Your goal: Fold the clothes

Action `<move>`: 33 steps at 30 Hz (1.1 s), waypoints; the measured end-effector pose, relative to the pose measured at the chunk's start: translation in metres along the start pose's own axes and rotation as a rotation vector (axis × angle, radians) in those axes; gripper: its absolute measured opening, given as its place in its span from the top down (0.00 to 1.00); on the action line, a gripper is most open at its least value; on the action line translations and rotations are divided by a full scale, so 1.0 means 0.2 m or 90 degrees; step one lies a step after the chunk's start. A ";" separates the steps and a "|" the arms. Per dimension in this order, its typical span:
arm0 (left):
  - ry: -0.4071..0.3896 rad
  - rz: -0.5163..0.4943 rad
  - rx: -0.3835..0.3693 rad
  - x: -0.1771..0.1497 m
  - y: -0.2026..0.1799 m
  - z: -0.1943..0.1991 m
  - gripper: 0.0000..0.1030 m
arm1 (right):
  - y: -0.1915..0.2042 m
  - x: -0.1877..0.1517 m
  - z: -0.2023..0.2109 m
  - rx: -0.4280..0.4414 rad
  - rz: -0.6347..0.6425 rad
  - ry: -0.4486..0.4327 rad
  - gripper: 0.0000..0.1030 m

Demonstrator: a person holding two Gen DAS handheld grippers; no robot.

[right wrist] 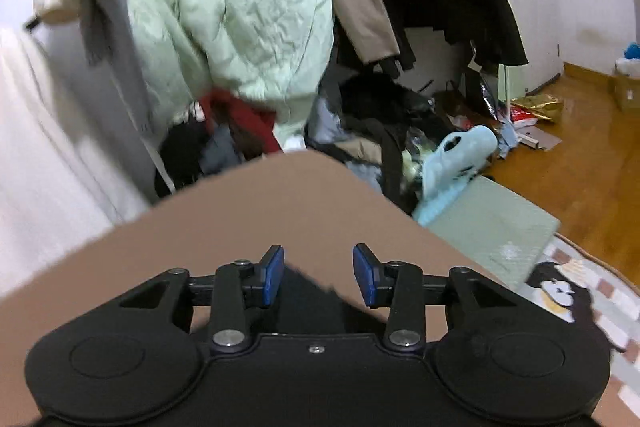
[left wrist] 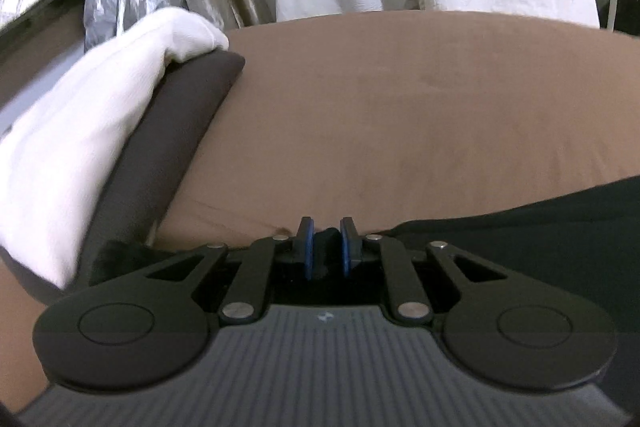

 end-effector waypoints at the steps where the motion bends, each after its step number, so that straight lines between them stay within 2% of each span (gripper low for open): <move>1: 0.000 0.006 0.000 0.01 0.01 0.00 0.87 | 0.02 -0.01 0.02 -0.004 0.022 0.004 0.55; 3: -0.001 0.020 0.000 0.01 0.02 0.01 0.87 | 0.07 0.00 0.10 -0.001 0.072 -0.011 0.49; 5: -0.010 0.007 0.012 0.02 0.02 0.01 0.87 | 0.09 -0.01 0.17 0.010 0.095 -0.012 0.47; 7: -0.027 -0.020 0.033 0.03 0.01 0.02 0.87 | 0.07 -0.02 0.24 -0.006 0.081 0.010 0.46; 10: -0.050 -0.051 0.061 0.04 -0.02 0.06 0.86 | -0.11 -0.08 0.34 -0.028 -0.080 0.052 0.45; 13: -0.066 -0.050 0.062 0.06 -0.02 0.12 0.86 | -0.26 -0.19 0.44 0.026 -0.286 0.079 0.45; 15: -0.078 -0.039 0.065 0.09 0.01 0.15 0.86 | -0.29 -0.28 0.49 0.042 -0.336 0.111 0.44; 19: -0.108 -0.013 0.121 0.16 0.13 0.22 0.86 | -0.28 -0.49 0.60 0.060 -0.397 0.173 0.42; 21: -0.090 -0.002 0.090 0.16 0.15 0.26 0.86 | -0.25 -0.56 0.62 0.095 -0.427 0.185 0.42; 25: -0.045 -0.016 -0.022 0.07 -0.01 0.34 0.83 | -0.23 -0.52 0.54 0.175 -0.488 0.158 0.42; 29: -0.010 -0.077 -0.118 -0.06 -0.27 0.39 0.78 | -0.23 -0.50 0.41 0.159 -0.425 0.137 0.38; 30: -0.006 -0.089 -0.131 -0.08 -0.32 0.39 0.77 | -0.23 -0.49 0.37 0.152 -0.406 0.134 0.40; 32: 0.001 -0.113 -0.158 -0.13 -0.42 0.39 0.76 | -0.23 -0.49 0.30 0.138 -0.367 0.126 0.97; 33: 0.005 -0.125 -0.171 -0.15 -0.46 0.39 0.76 | -0.22 -0.45 0.32 0.127 -0.332 0.103 0.94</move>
Point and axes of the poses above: each gripper's, at about its wrist camera, not at the fingertips, and z roughly against the way its jaws point, y to its left, x to its top, the point moved 9 cm from there along -z, roughly the way its jaws point, and after that the axes turned 11 degrees about z, right-handed, at the moved point
